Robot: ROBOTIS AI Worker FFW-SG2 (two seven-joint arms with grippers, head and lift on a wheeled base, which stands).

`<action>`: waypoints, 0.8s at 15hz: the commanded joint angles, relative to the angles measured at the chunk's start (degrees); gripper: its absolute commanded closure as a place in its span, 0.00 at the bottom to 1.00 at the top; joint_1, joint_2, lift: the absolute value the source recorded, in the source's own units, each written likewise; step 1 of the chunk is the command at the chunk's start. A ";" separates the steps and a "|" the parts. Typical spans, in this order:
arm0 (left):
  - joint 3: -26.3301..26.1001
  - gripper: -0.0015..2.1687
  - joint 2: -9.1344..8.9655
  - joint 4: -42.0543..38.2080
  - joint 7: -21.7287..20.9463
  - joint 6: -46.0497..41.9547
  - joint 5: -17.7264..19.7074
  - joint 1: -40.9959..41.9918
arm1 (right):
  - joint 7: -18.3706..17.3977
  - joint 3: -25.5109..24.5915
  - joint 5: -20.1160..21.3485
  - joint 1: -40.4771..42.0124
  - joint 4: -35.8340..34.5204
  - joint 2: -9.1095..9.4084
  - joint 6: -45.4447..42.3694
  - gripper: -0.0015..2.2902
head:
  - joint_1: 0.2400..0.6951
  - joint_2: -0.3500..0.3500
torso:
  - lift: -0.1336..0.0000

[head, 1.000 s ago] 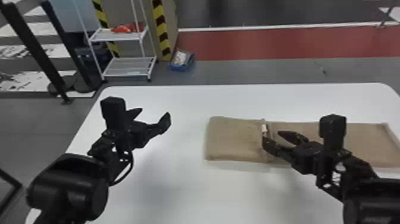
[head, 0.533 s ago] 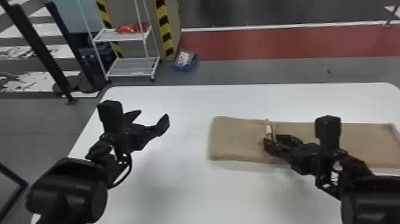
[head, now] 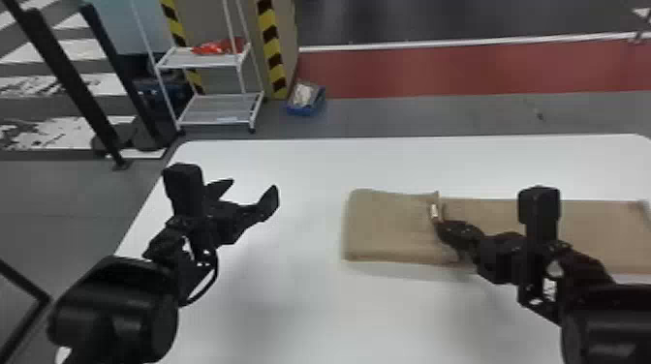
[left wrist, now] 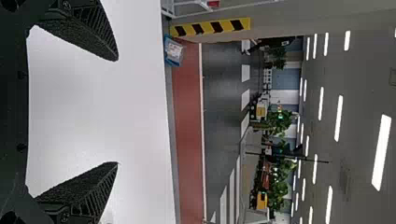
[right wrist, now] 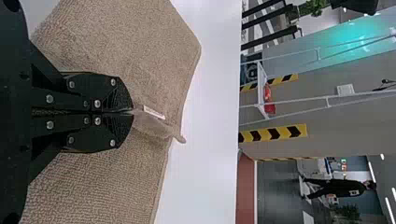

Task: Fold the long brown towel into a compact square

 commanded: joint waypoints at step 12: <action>-0.09 0.04 0.00 -0.45 0.09 0.74 -0.61 0.58 | 0.38 -10.40 -17.79 4.77 -15.04 0.32 4.39 0.52 | 1.00 0.68 | 0.07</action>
